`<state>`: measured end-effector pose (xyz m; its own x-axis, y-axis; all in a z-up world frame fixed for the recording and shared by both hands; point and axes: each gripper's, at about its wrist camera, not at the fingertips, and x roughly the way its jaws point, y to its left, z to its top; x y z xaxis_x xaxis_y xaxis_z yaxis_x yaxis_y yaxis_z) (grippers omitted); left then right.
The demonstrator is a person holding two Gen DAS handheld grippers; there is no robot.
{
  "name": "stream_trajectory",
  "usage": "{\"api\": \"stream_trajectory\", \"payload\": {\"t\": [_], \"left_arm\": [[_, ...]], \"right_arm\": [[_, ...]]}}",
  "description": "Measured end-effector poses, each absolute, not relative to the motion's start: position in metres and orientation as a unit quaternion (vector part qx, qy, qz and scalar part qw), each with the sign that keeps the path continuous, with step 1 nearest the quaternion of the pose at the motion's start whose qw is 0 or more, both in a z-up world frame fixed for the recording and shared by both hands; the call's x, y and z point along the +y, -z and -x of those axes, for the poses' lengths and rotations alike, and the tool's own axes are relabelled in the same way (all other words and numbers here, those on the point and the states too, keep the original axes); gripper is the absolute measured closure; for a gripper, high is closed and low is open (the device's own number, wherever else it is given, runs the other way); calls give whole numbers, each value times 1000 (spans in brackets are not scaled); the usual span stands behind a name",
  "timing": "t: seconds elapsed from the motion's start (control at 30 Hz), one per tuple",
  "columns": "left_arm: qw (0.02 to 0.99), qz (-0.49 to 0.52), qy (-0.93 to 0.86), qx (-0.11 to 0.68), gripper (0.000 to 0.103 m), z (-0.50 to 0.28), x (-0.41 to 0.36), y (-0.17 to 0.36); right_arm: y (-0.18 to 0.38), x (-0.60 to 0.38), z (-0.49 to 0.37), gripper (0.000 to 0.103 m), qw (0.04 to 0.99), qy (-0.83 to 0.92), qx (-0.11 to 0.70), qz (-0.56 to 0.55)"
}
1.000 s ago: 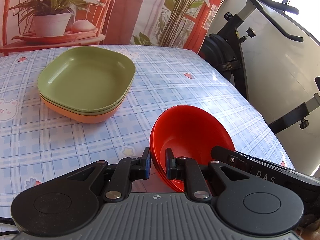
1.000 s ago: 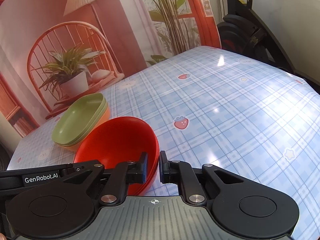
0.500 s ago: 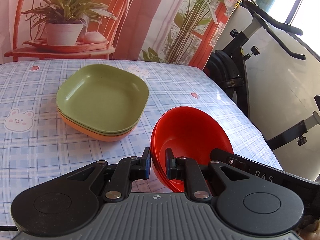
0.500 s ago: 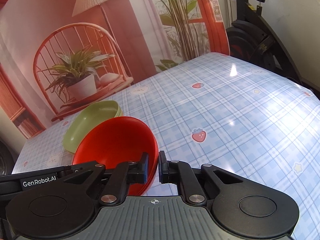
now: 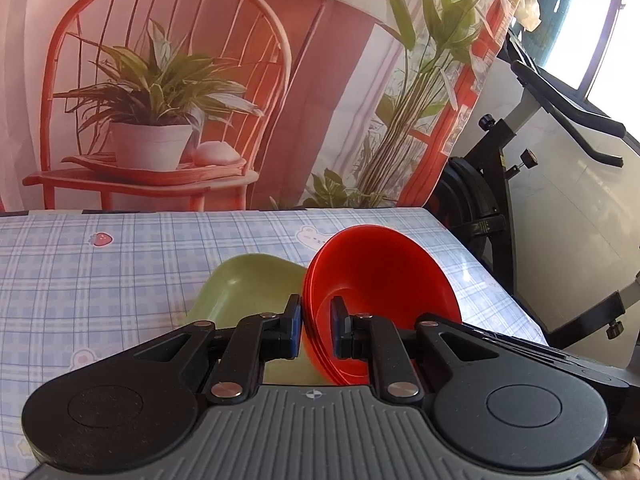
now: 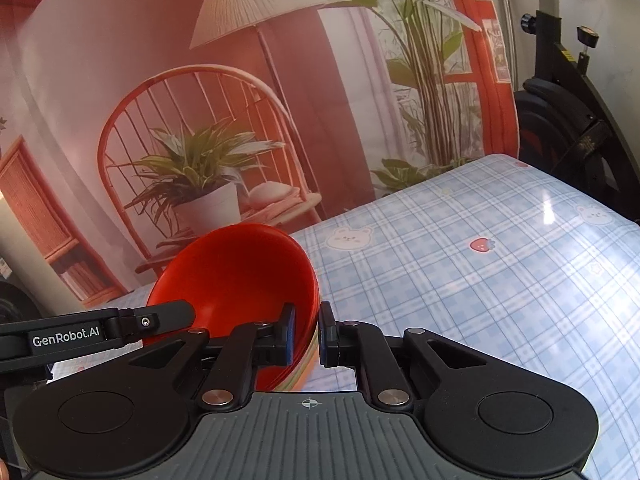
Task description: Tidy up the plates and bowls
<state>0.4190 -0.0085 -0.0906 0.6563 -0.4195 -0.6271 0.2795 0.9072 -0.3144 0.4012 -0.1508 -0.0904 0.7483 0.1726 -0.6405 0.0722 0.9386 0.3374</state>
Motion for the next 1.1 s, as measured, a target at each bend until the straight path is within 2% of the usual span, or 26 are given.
{"api": "stream_trajectory", "payload": {"t": [0.33, 0.67, 1.1], "left_arm": [[901, 93, 167, 389, 87, -448, 11, 101], [891, 88, 162, 414, 87, -451, 17, 123], [891, 81, 153, 419, 87, -447, 21, 127]], "right_arm": [[111, -120, -447, 93, 904, -28, 394, -164], [131, -117, -445, 93, 895, -26, 417, -159], [141, -111, -442, 93, 891, -30, 424, -162]]}}
